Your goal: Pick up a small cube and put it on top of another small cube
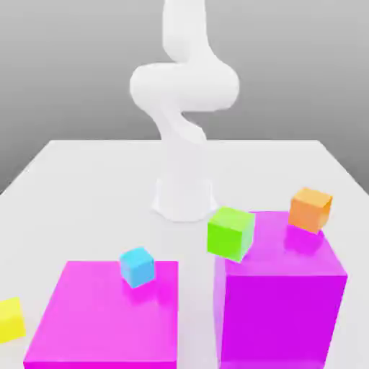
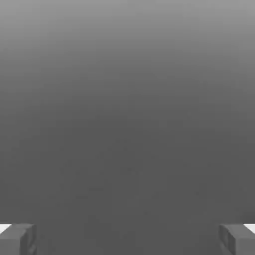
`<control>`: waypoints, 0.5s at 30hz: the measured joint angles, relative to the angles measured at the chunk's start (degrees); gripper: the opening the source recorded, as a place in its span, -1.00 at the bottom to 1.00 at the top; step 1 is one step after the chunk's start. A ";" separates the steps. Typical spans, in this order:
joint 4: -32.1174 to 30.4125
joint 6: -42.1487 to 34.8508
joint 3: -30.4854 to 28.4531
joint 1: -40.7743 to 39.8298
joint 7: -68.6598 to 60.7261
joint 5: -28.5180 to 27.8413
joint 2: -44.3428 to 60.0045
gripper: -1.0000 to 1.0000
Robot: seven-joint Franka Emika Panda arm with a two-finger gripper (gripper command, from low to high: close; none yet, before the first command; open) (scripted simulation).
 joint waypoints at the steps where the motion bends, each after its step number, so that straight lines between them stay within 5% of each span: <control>1: -0.06 0.70 -0.49 -0.73 0.86 0.15 2.25 0.00; 15: -0.82 9.94 -8.08 -9.40 11.05 3.20 31.46 0.00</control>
